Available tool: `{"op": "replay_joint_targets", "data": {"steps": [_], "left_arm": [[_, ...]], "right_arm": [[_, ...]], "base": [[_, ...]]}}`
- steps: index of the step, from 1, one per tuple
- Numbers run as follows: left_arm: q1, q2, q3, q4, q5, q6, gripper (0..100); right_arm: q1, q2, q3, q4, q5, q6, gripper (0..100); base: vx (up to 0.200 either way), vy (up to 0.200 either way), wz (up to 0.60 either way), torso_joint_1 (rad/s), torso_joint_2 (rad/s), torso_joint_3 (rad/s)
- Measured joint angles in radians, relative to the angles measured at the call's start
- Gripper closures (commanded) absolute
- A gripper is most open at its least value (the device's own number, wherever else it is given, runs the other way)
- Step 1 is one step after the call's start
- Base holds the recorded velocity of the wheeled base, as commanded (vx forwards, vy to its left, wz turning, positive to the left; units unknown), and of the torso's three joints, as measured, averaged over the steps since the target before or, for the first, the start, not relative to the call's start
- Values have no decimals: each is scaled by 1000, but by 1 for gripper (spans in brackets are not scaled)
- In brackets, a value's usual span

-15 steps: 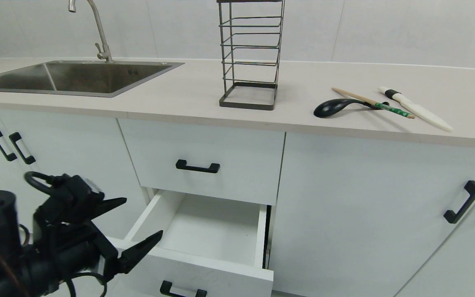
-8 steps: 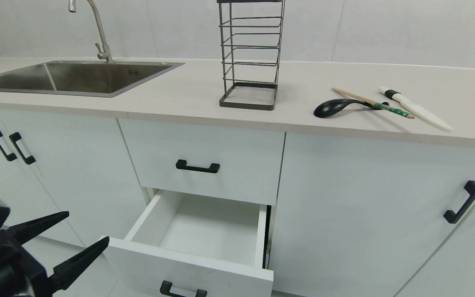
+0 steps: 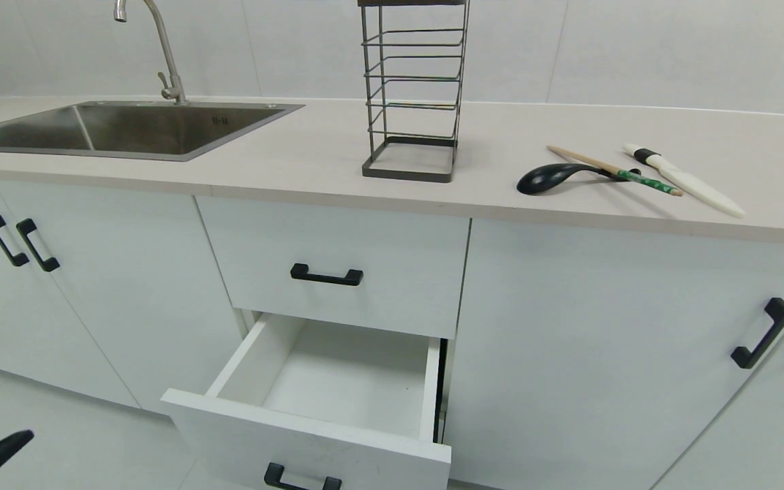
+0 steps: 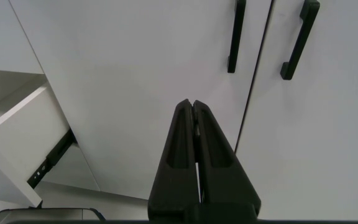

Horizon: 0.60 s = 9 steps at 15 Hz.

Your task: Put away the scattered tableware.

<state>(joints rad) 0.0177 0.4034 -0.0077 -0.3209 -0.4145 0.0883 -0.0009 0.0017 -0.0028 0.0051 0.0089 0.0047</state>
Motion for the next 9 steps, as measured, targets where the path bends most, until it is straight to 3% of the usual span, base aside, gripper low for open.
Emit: {"op": "replay_joint_targets", "data": {"steps": [2, 4, 9], "left_arm": [[-4, -174, 2, 178, 13, -28, 0], [-11, -305, 2, 273, 140, -89, 0], [-16, -396, 6, 265, 259, -96, 0]], "right_arm": [[-1, 0, 1, 0, 0, 1, 100], [-1, 0, 0, 0, 0, 1, 100], [-1, 0, 0, 1, 0, 0, 100]], "base": [[0, 0, 0, 0, 0, 0], [0, 0, 0, 0, 0, 0], [0, 0, 0, 0, 0, 0]]}}
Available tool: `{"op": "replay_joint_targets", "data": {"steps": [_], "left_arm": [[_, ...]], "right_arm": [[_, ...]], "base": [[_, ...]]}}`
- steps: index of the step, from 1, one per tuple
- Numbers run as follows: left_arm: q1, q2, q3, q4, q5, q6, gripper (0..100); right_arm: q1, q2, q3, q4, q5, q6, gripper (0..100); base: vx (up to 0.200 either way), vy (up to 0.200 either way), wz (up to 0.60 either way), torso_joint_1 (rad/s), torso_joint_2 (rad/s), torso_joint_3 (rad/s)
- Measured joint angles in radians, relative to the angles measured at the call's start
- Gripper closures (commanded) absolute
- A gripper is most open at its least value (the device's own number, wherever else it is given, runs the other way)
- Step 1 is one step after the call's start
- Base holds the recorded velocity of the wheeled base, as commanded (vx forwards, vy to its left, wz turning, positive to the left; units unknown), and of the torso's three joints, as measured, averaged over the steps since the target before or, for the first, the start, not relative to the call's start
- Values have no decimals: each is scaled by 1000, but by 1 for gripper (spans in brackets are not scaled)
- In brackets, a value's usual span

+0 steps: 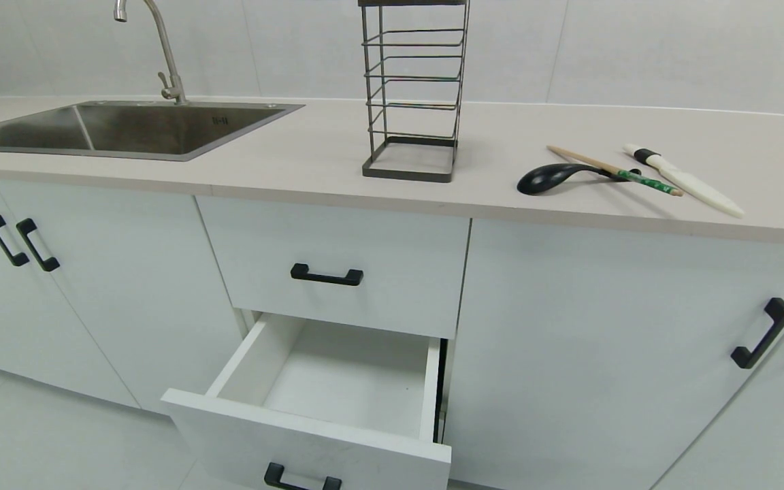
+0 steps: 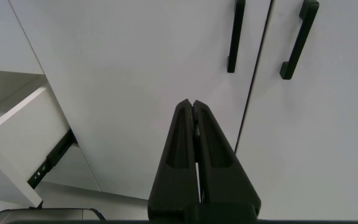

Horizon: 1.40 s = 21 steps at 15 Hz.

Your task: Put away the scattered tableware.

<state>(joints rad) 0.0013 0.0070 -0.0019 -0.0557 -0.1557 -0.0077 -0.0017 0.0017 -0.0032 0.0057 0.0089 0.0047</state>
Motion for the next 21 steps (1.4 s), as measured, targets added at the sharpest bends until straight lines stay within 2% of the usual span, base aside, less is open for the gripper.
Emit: {"op": "replay_joint_targets", "data": {"steps": [5, 7, 8, 9, 12, 13, 14, 16, 17, 21], "left_arm": [[0, -9, 2, -1, -3, -4, 0], [0, -9, 2, -1, 0, -17, 0], [0, -9, 2, -1, 2, -38, 0], [0, -9, 2, -1, 3, -51, 0], [0, -9, 2, -2, -3, -45, 0], [0, -9, 2, -3, -5, -29, 0], [0, -9, 2, 1, -4, 10, 0], [0, -9, 2, 12, 3, 68, 0], [0, -9, 2, 42, 13, 87, 0], [-2, -9, 2, 44, 20, 106, 0]], "right_arm": [[0, 0, 1, -2, -1, -1, 100], [0, 0, 0, -1, 0, -1, 100], [0, 0, 0, -1, 0, -1, 100], [0, 0, 1, 0, -1, -1, 100], [0, 0, 1, -1, 0, -1, 100], [0, 0, 0, -3, 0, -1, 100], [0, 0, 0, -1, 0, -1, 100], [0, 0, 1, -2, 0, -1, 100], [0, 0, 1, -1, 0, 0, 100], [0, 0, 0, -3, 0, -1, 100]], "base": [[0, 0, 0, 48, -65, -11], [0, 0, 0, 217, -39, -80], [0, 0, 0, 242, -85, -188], [0, 0, 0, 251, -261, -203], [0, 0, 0, 217, -654, -229], [0, 0, 0, 178, -554, -168], [0, 0, 0, 227, -491, -207], [0, 0, 0, 239, -478, -205], [0, 0, 0, 198, -476, -222], [0, 0, 0, 167, -417, -188]]}}
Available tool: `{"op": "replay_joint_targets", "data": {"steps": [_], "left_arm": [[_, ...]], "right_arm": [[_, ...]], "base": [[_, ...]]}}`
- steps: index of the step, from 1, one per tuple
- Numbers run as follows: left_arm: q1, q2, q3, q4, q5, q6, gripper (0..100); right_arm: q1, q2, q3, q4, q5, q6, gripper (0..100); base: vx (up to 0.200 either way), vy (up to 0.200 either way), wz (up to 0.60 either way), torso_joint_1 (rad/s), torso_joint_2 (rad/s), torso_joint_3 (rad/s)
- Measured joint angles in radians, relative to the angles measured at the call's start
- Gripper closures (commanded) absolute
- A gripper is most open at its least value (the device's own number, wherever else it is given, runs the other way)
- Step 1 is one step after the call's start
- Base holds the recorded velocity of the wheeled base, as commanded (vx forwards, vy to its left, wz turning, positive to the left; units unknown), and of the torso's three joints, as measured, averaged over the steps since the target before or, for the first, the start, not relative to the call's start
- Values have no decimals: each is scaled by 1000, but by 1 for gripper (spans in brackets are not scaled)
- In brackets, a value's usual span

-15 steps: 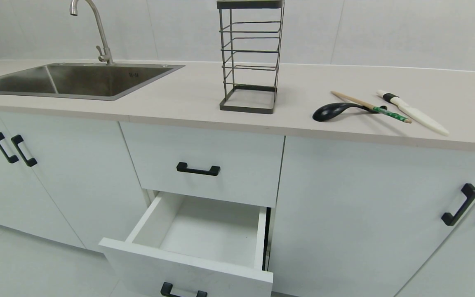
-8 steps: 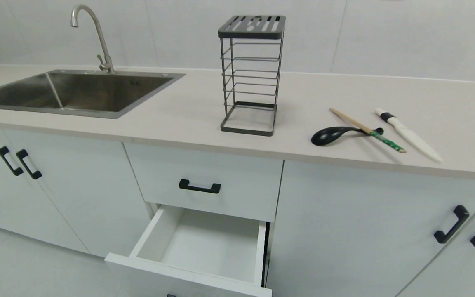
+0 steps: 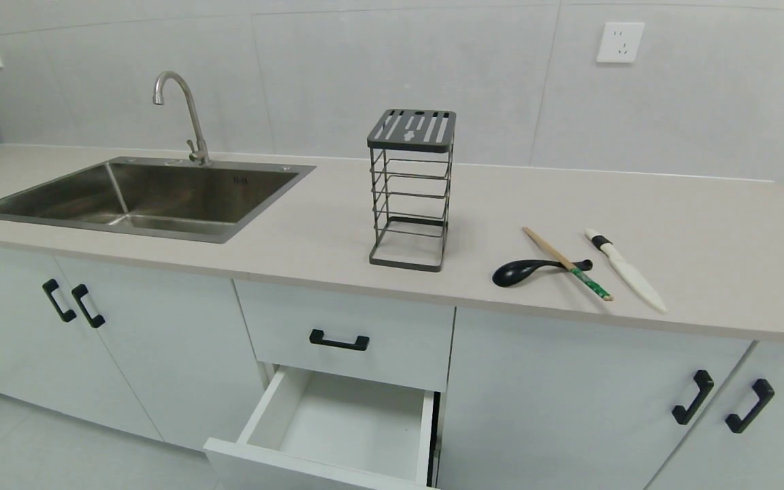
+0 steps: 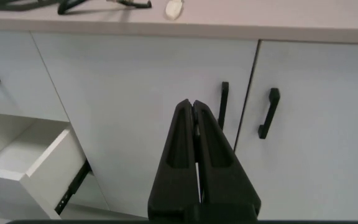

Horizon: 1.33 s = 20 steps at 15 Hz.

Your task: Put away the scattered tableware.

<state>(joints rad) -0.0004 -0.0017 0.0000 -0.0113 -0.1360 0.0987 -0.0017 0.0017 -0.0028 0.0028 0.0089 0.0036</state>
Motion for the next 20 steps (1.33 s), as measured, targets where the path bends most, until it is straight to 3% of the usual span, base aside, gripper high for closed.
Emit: {"op": "replay_joint_targets", "data": {"steps": [4, 9, 15, 20], "left_arm": [[0, 0, 0, 8, 4, -23, 0], [0, 0, 0, 8, 14, -48, 0], [0, 0, 0, 8, 15, -50, 0], [0, 0, 0, 9, 15, -50, 0]], "right_arm": [[0, 0, 1, 3, -1, 0, 100], [0, 0, 0, 2, 0, -1, 100], [0, 0, 0, 1, 0, 1, 100], [0, 0, 0, 2, 0, -2, 100]], "base": [[0, 0, 0, 130, -101, -54], [0, 0, 0, 227, -428, -203], [0, 0, 0, 251, -478, -232], [0, 0, 0, 34, -58, -28]]}}
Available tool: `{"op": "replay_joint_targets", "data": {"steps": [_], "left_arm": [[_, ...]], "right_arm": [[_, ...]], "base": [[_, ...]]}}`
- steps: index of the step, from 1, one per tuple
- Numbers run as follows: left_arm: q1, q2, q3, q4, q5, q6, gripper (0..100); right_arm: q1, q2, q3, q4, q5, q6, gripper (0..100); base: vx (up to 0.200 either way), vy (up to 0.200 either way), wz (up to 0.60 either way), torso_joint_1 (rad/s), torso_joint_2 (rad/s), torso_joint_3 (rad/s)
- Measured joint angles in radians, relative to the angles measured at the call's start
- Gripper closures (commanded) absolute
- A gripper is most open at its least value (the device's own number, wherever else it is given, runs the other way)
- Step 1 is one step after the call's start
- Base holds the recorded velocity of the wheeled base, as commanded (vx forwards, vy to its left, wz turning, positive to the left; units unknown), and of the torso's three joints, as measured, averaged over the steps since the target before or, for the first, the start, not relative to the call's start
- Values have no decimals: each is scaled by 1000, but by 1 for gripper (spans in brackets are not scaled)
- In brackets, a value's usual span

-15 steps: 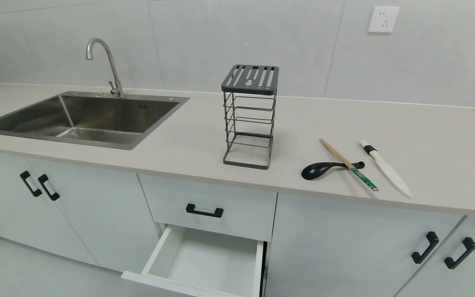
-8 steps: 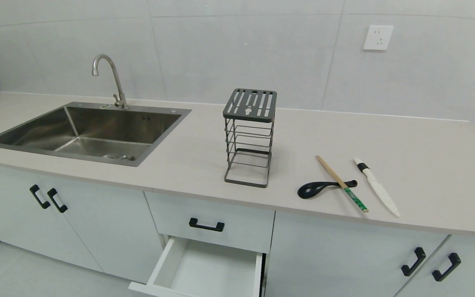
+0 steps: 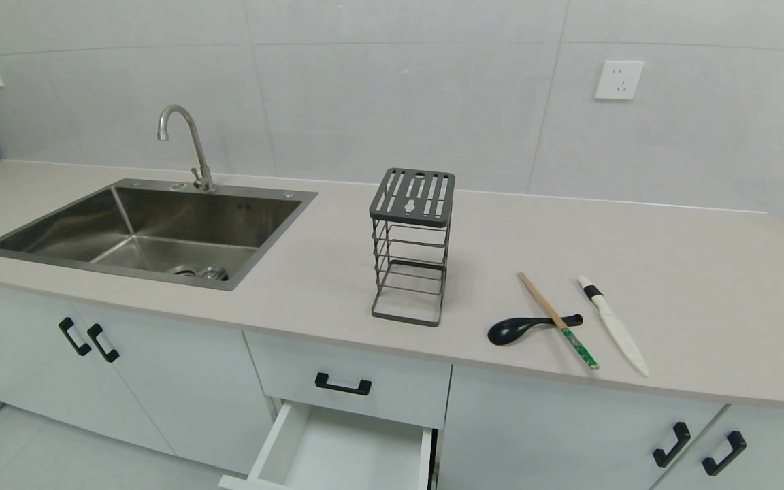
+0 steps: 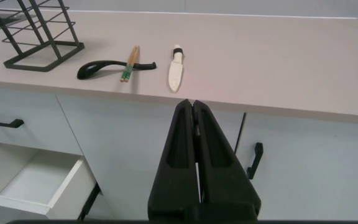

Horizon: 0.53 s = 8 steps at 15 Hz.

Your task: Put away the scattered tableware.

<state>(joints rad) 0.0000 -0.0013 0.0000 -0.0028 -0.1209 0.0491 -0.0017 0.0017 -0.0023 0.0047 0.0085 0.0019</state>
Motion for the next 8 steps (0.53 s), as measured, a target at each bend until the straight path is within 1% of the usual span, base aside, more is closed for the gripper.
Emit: {"op": "replay_joint_targets", "data": {"steps": [1, 2, 8], "left_arm": [[0, 0, 0, 0, 0, 0, 0], [0, 0, 0, 0, 0, 0, 0], [0, 0, 0, 0, 0, 0, 0]], "right_arm": [[0, 0, 0, 0, 0, 2, 100], [0, 0, 0, 0, 0, 2, 0], [0, 0, 0, -1, 0, 8, 0]], "base": [[0, 0, 0, 0, 0, 0], [0, 0, 0, 0, 0, 0], [0, 0, 0, 0, 0, 0]]}}
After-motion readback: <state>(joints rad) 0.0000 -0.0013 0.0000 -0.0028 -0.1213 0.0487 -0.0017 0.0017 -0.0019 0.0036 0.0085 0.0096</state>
